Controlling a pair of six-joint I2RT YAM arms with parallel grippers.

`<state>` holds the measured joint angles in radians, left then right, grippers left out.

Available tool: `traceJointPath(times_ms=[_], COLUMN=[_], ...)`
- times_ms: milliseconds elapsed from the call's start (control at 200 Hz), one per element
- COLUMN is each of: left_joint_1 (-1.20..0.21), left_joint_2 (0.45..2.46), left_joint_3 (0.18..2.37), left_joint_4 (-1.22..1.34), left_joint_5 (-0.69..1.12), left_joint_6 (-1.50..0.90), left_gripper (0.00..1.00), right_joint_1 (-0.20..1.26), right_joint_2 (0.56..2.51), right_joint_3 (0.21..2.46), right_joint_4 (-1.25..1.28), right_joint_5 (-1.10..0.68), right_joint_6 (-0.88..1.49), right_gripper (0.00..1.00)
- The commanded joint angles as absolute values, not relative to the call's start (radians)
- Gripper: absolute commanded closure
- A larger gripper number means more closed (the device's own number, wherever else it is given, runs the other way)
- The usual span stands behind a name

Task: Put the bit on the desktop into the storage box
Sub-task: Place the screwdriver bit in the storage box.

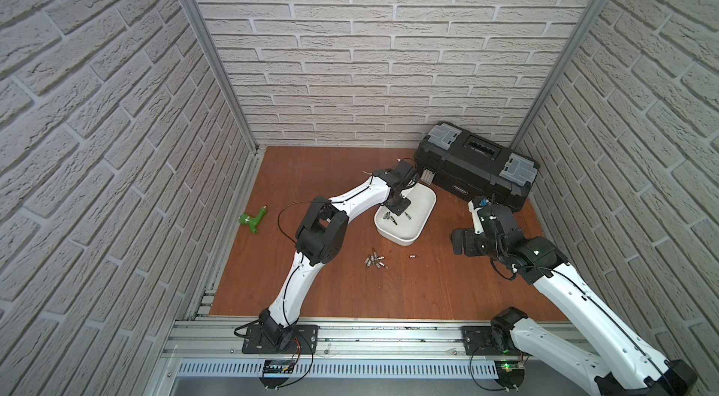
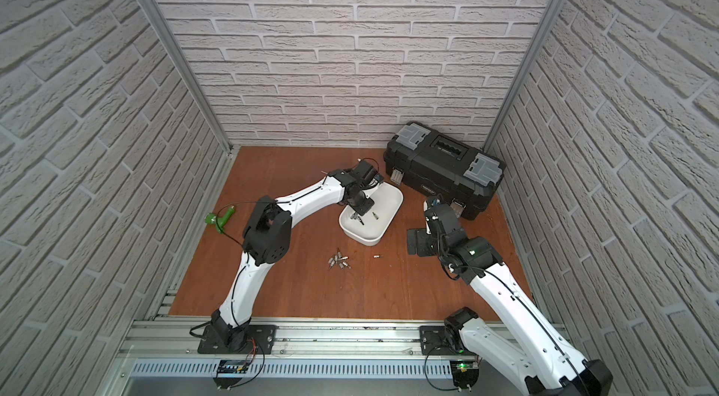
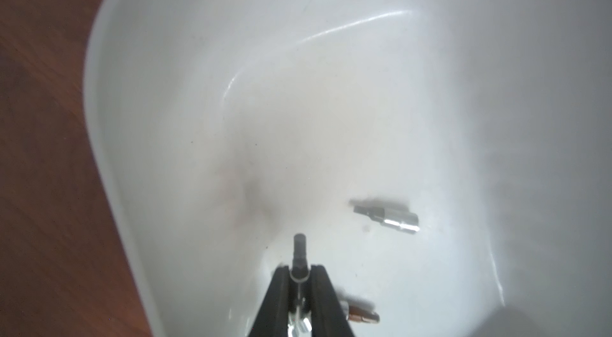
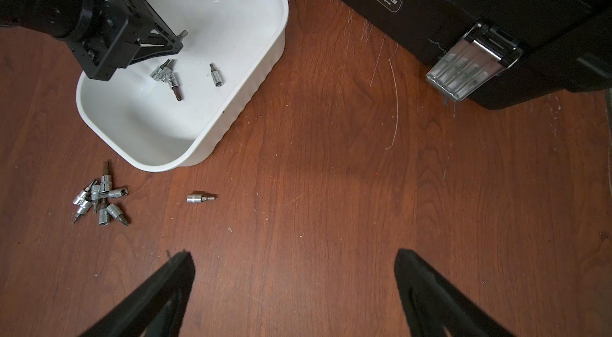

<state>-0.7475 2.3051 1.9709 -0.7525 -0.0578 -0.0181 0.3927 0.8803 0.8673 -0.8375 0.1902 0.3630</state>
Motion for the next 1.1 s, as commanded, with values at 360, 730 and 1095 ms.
traceJointPath(times_ms=[360,730,1095], left_joint_1=[-0.751,-0.755,-0.755], left_joint_2=[2.349,2.206,1.945], left_joint_3=[2.023,1.956,1.733], left_joint_4=[-0.792,-0.777,-0.703], left_joint_5=[-0.031,-0.026,-0.045], left_joint_6=[-0.03,-0.062,-0.101], left_gripper=[0.76,0.67,0.53], right_joint_1=[0.384,0.384,0.383], right_joint_2=[0.88,0.868,0.848], right_joint_3=[0.885,0.931,0.953], right_joint_4=[-0.811,-0.843,-0.871], right_joint_5=[0.202,0.189,0.165], right_joint_6=[0.356,0.316,0.29], right_gripper=[0.01,0.01,0.01])
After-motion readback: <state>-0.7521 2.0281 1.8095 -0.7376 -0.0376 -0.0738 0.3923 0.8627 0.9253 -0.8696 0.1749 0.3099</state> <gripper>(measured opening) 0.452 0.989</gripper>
